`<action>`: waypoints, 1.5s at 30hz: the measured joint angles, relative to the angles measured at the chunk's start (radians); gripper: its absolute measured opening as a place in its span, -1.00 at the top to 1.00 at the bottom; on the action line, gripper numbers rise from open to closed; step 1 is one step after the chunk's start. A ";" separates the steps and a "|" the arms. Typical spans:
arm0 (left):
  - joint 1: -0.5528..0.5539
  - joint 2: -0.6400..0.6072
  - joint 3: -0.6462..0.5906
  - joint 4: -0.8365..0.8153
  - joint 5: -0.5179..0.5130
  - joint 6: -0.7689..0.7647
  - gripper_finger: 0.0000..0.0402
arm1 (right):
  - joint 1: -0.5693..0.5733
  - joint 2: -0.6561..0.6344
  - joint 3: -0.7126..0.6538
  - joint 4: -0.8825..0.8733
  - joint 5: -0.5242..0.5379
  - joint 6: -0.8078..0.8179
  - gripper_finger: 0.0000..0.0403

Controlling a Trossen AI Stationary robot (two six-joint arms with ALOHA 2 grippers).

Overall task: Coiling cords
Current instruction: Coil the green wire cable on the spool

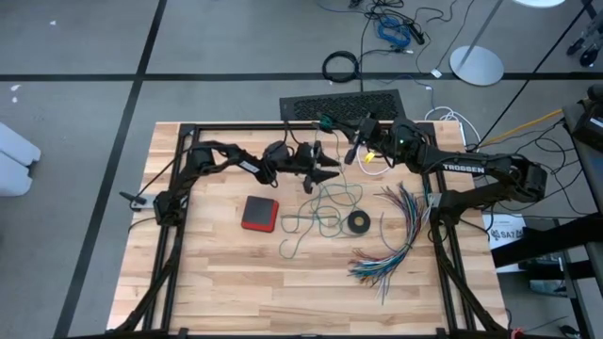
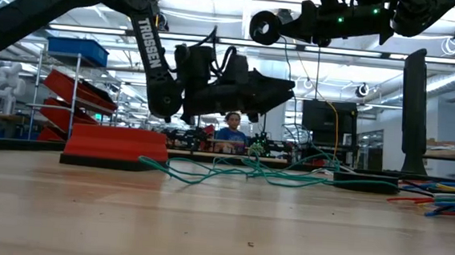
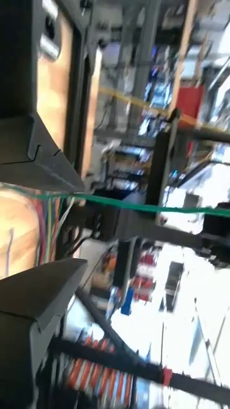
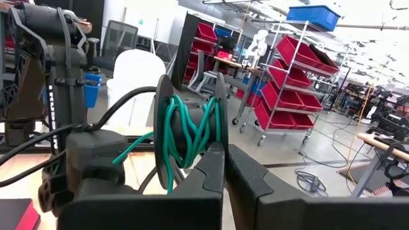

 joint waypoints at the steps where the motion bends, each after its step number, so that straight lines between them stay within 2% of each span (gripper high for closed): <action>1: 0.007 0.000 0.000 0.000 0.018 -0.014 0.07 | 0.000 0.000 0.000 -0.002 0.000 0.000 1.00; 6: 0.031 0.000 0.000 0.007 0.029 -0.048 0.07 | 0.000 0.000 0.000 -0.009 0.000 0.000 1.00; 14: 0.008 0.000 0.010 -0.001 0.028 -0.036 0.07 | 0.000 0.000 0.000 -0.002 0.000 0.000 1.00; 20: 0.002 0.000 0.051 -0.089 -0.024 -0.035 0.07 | 0.000 0.000 0.000 0.003 0.000 0.000 1.00; 27: 0.000 0.000 0.071 -0.134 -0.023 -0.009 0.30 | 0.000 0.000 0.000 0.006 -0.026 0.008 1.00; 30: 0.004 0.000 0.071 -0.135 0.016 -0.009 0.39 | 0.000 0.000 0.000 0.004 -0.026 0.008 1.00; 34: 0.012 0.000 0.070 -0.133 0.054 -0.010 0.42 | 0.000 0.000 0.000 -0.001 -0.026 0.002 1.00; 45: 0.036 0.000 0.068 -0.164 0.056 -0.013 0.47 | 0.000 0.000 0.000 -0.005 -0.026 0.000 1.00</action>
